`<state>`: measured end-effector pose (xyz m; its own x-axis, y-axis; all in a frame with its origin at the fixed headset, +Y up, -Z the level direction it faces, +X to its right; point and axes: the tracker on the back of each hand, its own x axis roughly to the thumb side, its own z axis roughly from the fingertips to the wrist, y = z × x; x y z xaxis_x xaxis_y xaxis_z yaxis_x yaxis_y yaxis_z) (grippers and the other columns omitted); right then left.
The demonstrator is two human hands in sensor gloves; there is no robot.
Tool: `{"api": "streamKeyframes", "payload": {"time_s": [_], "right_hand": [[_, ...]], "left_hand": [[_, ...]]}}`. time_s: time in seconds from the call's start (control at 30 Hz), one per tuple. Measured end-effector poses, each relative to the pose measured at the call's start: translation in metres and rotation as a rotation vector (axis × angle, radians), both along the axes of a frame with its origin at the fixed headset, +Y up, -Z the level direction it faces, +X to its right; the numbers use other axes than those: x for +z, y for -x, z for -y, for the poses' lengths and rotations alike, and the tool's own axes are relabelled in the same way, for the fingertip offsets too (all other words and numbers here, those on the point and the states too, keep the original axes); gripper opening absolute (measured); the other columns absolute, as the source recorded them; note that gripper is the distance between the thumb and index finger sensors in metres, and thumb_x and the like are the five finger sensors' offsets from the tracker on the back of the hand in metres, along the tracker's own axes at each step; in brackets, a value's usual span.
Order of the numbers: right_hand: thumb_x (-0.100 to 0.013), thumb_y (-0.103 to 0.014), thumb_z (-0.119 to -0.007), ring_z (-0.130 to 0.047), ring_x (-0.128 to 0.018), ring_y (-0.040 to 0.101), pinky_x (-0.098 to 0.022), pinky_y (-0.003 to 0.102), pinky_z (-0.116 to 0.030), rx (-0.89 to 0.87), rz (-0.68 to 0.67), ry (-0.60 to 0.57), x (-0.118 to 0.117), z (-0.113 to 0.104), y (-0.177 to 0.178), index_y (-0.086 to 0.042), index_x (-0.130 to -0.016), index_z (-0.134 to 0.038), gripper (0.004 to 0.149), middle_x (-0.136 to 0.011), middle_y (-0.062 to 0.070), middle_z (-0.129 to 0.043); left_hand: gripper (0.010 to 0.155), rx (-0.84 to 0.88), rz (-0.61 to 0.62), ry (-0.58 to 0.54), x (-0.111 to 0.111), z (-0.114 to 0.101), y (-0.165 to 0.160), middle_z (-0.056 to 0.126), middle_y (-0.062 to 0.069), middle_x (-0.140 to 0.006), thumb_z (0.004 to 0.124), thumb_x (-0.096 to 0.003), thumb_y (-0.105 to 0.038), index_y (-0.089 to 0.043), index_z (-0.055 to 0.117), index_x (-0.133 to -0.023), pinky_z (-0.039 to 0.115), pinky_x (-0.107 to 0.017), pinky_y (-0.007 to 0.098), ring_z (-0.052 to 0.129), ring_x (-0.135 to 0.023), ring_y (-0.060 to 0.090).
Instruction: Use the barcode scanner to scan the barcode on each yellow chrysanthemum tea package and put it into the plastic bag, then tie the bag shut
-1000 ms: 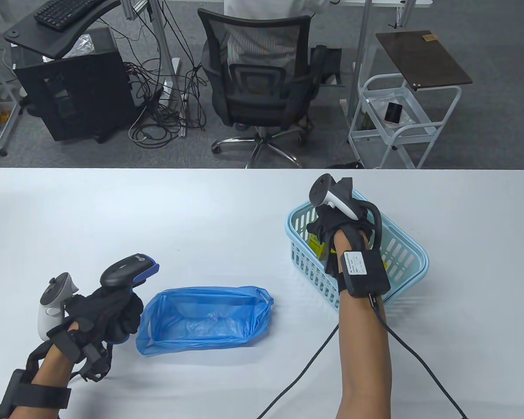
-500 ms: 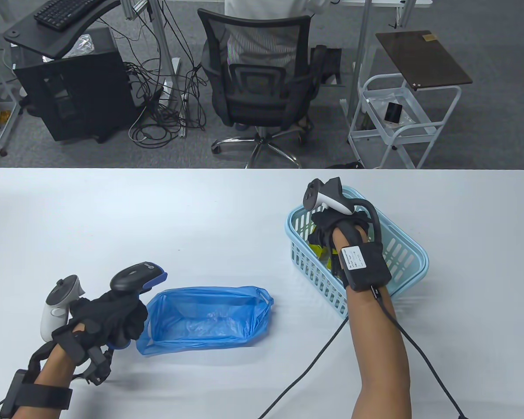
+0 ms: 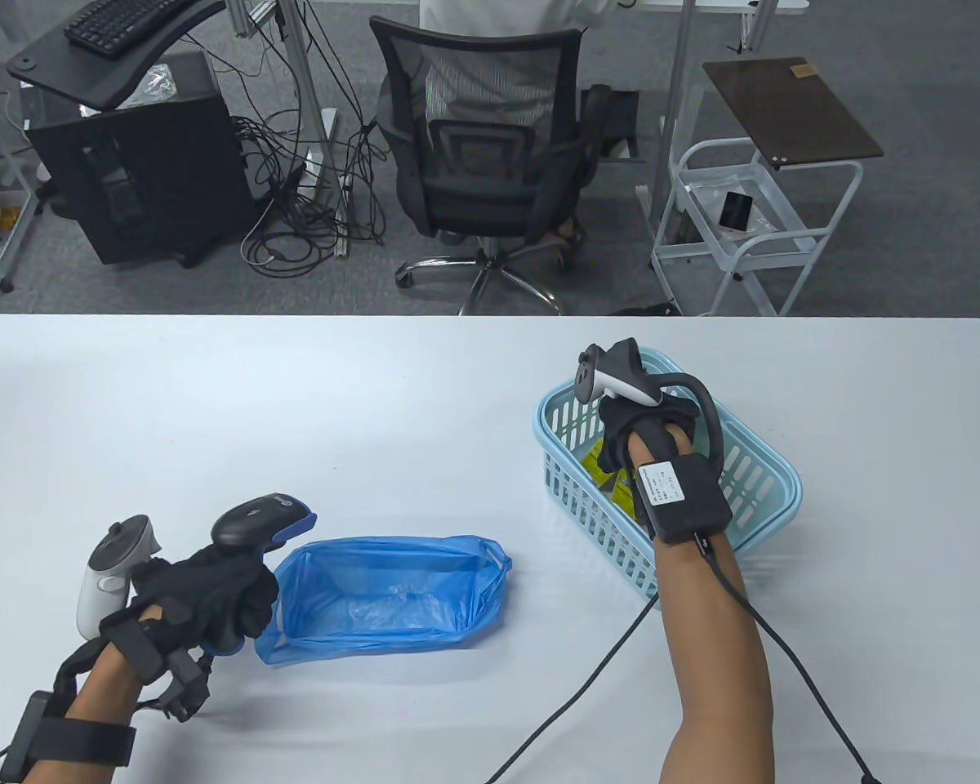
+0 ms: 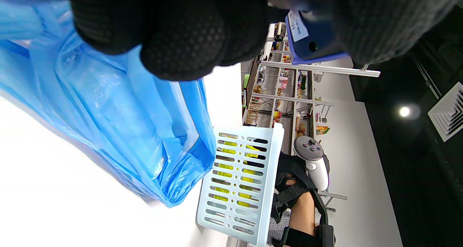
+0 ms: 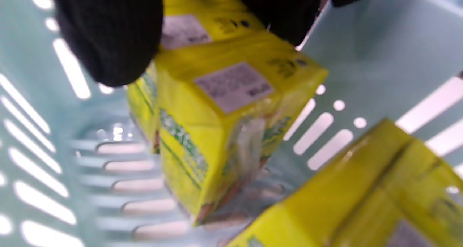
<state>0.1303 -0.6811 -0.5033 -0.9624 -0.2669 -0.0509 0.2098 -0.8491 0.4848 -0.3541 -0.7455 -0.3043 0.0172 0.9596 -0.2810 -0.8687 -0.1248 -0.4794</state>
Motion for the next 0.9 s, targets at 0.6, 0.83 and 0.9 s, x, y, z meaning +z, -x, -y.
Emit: {"api": "streamKeyframes", "payload": {"time_s": [0.6,0.83,0.9], "right_hand": [[-0.029,-0.061,-0.081,-0.083,-0.086,0.038,-0.072,0.06,-0.063,-0.13,-0.042,-0.516,0.039,-0.09,-0.004,-0.032,-0.091,-0.057,0.073,-0.095,0.01,-0.067],[-0.029,-0.069,-0.074,-0.098,-0.07,0.029,-0.066,0.053,-0.076,-0.327,-0.087,-0.966,0.108,-0.153,0.02,-0.035,-0.09,-0.061,0.071,-0.09,0.007,-0.073],[-0.029,-0.072,-0.073,-0.1,-0.064,0.029,-0.066,0.052,-0.078,-0.503,-0.091,-1.015,0.131,-0.147,0.03,-0.036,-0.089,-0.063,0.071,-0.088,0.006,-0.077]], "left_hand": [[0.075,-0.057,-0.074,-0.124,-0.006,-0.014,0.004,0.093,-0.009,-0.071,0.087,-0.0419,-0.055,-0.022,0.054,-0.1,0.089,-0.042,0.044,0.104,-0.043,0.02],[0.066,-0.116,-0.152,-0.193,0.0,-0.021,0.007,0.093,-0.005,-0.08,0.088,-0.0402,-0.056,-0.027,0.061,-0.094,0.091,-0.043,0.045,0.109,-0.052,0.024],[0.064,-0.135,-0.133,-0.232,0.002,-0.024,0.006,0.093,-0.004,-0.082,0.087,-0.0402,-0.056,-0.031,0.063,-0.094,0.089,-0.046,0.047,0.107,-0.057,0.026]]}}
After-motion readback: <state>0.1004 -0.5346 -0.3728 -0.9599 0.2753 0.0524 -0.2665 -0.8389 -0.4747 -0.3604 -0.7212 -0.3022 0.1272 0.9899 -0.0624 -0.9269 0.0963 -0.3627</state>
